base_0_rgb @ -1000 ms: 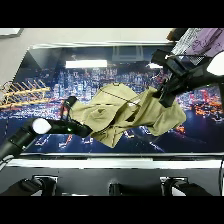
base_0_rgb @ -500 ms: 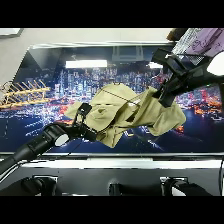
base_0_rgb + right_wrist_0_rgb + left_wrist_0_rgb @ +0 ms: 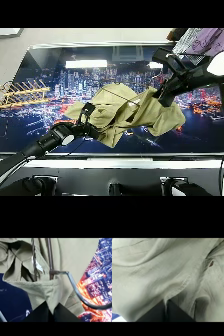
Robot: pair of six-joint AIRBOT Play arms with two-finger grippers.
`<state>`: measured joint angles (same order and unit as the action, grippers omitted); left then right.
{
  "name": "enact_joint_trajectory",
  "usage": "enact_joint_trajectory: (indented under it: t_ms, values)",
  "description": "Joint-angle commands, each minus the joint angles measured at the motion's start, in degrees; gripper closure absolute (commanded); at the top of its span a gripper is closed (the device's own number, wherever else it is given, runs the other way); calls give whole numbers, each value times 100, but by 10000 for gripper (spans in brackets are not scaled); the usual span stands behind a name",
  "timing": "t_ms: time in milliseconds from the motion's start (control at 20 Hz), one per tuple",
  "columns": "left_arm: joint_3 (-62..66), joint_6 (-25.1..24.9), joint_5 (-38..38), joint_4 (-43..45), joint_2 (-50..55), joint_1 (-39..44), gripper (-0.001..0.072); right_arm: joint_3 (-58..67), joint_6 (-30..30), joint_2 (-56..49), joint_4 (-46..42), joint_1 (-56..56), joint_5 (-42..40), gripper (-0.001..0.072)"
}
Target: Fold the clothes and pants, and hang the long-sleeved shirts on hangers.
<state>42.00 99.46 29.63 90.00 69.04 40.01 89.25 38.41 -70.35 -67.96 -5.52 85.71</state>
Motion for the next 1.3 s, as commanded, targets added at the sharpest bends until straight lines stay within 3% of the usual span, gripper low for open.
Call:
enact_joint_trajectory:
  t_ms: [0, 500, 1000, 1250]
  values:
    - [177, 26, -44, 0, 39, -61, 689, 2, 142, 11, 42, -4, 44, 690]
    - [1545, 170, 295, 0, 52, -1357, 691, 2, 796, 142, 529, -162, 931, 691]
    - [1829, 168, 229, 4, 59, -1469, 692, -118, 990, 122, -437, -1163, 831, 692]
    - [2107, 170, 254, 0, 50, -1456, 691, -640, 1051, 122, -629, -1165, 254, 692]
